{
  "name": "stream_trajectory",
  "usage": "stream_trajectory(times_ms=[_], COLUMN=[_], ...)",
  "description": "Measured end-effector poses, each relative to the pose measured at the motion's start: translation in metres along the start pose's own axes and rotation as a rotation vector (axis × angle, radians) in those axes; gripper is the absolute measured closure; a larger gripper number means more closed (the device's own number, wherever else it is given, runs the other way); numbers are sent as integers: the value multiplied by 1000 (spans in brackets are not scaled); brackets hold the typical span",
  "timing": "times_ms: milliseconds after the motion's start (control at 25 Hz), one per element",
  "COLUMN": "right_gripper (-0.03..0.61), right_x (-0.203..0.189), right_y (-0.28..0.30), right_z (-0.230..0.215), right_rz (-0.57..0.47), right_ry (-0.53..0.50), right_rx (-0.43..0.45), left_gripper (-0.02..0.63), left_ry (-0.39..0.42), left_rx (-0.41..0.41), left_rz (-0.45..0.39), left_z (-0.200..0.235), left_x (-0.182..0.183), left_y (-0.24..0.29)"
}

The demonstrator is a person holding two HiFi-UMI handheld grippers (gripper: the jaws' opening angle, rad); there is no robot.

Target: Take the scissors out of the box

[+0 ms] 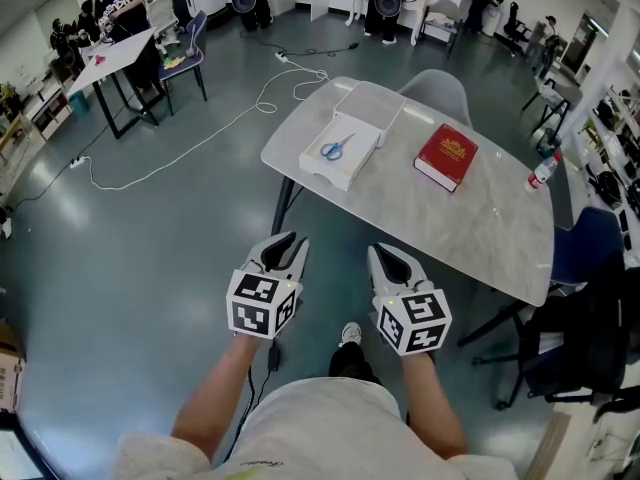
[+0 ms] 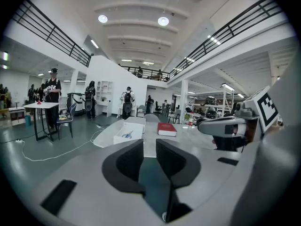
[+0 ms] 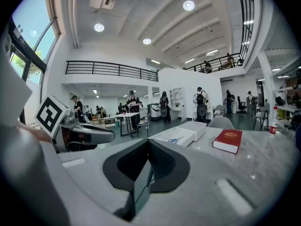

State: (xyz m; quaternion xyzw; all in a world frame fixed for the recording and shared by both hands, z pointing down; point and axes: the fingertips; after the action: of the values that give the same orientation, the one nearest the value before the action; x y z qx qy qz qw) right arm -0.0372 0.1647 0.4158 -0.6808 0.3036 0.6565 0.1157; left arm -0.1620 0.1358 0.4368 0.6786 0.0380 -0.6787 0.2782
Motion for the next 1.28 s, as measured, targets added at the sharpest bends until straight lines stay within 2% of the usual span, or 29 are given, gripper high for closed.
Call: stream_trajectory(times_ms=[760, 1000, 1280], right_gripper=[574, 574, 574], right_x=[36, 39, 42], right_y=[89, 107, 118], right_z=[-147, -185, -214], right_rz=[21, 29, 16], right_ry=[23, 32, 45], right_rx=[109, 151, 181], left_gripper=[531, 531, 531], left_ry=[-20, -34, -35], left_rx=[106, 137, 160], left_rz=[46, 69, 139], left_z=[5, 2, 3], left_x=[47, 53, 45], left_y=[155, 195, 227])
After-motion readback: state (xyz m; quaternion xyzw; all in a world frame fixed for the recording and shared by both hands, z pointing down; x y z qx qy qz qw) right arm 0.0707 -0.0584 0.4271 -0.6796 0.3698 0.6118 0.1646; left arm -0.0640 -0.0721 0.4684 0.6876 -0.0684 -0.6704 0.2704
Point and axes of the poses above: the fingertips, and each gripper's own axes: y forward along the fingers, z to its left, x out of its top, and after that the axes turned 8 degrees about x, right-handed
